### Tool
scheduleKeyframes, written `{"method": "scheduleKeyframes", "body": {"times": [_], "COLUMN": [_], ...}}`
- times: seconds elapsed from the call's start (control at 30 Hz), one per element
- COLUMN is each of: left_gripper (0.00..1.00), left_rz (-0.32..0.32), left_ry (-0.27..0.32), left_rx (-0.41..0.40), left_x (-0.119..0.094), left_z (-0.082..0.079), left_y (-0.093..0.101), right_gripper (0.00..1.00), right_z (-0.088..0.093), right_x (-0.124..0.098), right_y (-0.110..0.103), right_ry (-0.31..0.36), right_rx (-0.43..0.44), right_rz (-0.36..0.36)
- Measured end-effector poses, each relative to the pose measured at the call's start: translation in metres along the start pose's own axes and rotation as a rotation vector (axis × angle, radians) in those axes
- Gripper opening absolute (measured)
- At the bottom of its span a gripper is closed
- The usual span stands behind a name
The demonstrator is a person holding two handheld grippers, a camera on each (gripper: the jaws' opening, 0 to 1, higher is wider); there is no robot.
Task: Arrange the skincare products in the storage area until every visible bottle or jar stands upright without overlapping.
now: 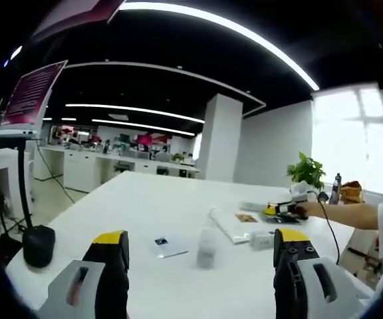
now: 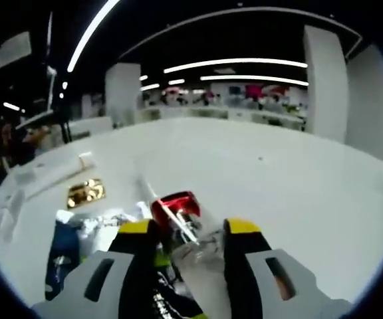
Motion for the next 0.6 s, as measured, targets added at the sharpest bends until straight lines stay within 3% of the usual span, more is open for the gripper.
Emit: {"method": "scheduleKeyframes", "body": {"times": [0.23, 0.4, 0.6], "left_gripper": [0.93, 0.93, 0.93], "left_rz": [0.002, 0.001, -0.001], "left_ry": [0.0, 0.003, 0.006], "left_rx": [0.005, 0.007, 0.01], "left_x": [0.0, 0.0, -0.003], "left_z": [-0.002, -0.004, -0.006], "left_y": [0.0, -0.001, -0.003], "right_gripper": [0.33, 0.31, 0.3], "right_z": [-0.006, -0.013, -0.036], "right_x": [-0.002, -0.004, -0.014], "right_y": [-0.003, -0.001, -0.003], "right_ry": [-0.045, -0.04, -0.09], "right_rx": [-0.011, 0.004, 0.055], "right_rz": [-0.036, -0.032, -0.045]}}
Point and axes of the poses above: the point that each gripper's makers call its tool centre point, and the gripper's own axes: x roughly forward along the fingers, y roughly to its right, z roughly out of its underside, the point moved 10 cm from there along -x, roughly backward along the fingers, and after that the axes turned 14 degrees about -x, right-handed, at the moved point
